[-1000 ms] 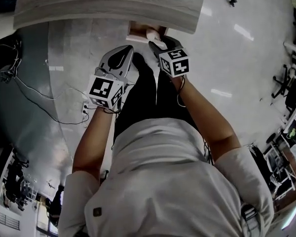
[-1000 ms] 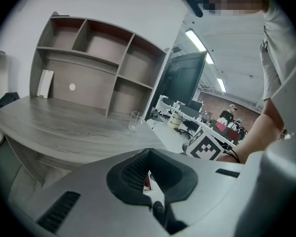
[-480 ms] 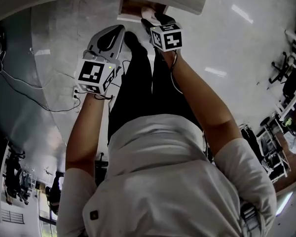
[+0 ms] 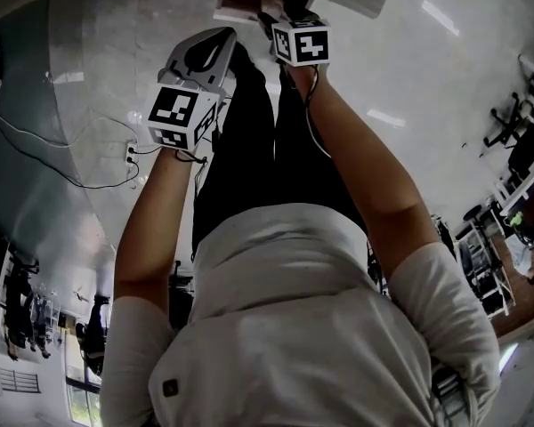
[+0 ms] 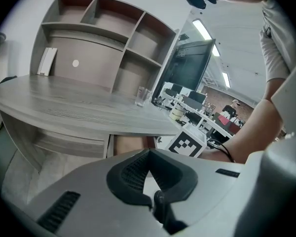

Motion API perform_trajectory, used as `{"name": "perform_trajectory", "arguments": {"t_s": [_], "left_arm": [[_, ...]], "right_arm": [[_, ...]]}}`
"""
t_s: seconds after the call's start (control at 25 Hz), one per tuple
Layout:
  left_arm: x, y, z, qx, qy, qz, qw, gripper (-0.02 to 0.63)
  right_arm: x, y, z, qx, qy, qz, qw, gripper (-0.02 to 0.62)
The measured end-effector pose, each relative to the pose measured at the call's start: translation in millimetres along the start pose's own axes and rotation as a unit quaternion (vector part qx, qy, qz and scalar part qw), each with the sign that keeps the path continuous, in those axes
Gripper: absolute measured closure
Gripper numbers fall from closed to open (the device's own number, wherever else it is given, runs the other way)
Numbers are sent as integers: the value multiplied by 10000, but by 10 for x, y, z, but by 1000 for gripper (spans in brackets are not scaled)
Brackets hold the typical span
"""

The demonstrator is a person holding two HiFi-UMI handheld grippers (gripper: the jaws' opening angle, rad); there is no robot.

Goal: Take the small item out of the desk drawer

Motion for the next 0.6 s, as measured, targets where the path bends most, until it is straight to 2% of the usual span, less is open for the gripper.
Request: {"name": "perform_trajectory", "arguments": {"t_s": [0.2,0.48,0.6], "left_arm": [[41,63,22,-86,13,37,10000,591],[30,107,78,-164,1,65,9998,591],[27,115,76,-166,-17,70,9998,591]], "right_arm": [[137,43,-61,260,71,248,9993,356],[272,27,-82,316,131,432,9985,357],[301,41,-83,177,170,582,9980,395]]}}
Point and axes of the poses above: the fingertips, and each gripper's own axes: x forward along the fingers, z to its left, y out of its underside, the point moved 9 cm from there along -x, backward along the fingers, and after that the axes turned 8 degrees about -z, right-handed, at the moved point
